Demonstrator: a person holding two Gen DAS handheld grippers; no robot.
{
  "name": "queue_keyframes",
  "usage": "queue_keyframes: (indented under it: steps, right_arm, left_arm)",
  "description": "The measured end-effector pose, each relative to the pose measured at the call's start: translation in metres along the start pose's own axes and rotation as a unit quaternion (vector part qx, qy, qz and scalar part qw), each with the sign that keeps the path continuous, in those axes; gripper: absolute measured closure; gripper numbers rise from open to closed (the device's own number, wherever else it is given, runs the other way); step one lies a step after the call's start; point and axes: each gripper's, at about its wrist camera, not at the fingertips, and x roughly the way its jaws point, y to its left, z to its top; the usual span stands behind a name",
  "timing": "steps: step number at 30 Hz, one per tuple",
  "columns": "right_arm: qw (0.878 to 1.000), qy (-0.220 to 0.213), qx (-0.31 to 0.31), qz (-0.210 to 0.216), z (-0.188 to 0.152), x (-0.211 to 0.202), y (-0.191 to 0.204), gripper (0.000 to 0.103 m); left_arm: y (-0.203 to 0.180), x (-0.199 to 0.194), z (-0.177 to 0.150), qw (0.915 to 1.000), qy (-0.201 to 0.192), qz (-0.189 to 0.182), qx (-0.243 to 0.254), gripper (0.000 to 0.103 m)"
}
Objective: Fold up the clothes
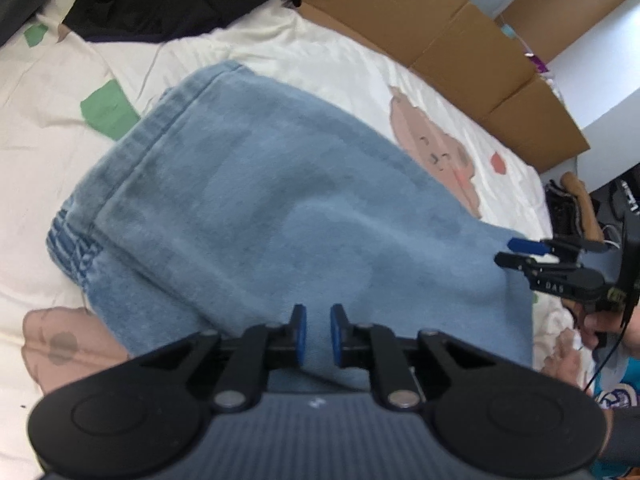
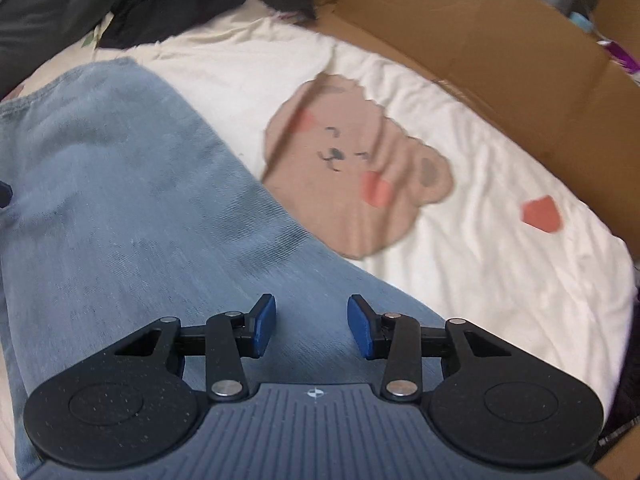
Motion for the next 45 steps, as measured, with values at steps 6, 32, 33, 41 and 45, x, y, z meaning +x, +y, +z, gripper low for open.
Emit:
queue_keyframes:
  steps: [6,32,33,41,45]
  right_arm:
    - [0.999,-0.008,0.044,-0.014,-0.014,-0.003,-0.02,0.056]
    - [0.991,-0.001,0.135,-0.023,-0.035,0.014,-0.055,0.072]
    - [0.99,-0.001,0.141,-0.024,-0.034,0.015,-0.056,0.073]
    - [0.98,0.002,0.198,-0.01,-0.03,0.027,-0.071,0.077]
    - [0.975,-0.002,0.22,-0.012,-0.03,0.019,-0.075,0.079]
  left_arm:
    - [-0.018,0.012,0.014,0.9998,0.004,-0.008,0.019,0.087]
    - [-0.105,0.105,0.03,0.9814,0.021,-0.083,0.172,0.08]
    - [-0.106,0.107,0.029,0.9808,0.024,-0.084,0.174,0.08]
    - [-0.116,0.127,0.024,0.9765,0.04,-0.095,0.189,0.078]
    - [-0.131,0.133,0.029,0.9713,0.048,-0.103,0.209,0.078]
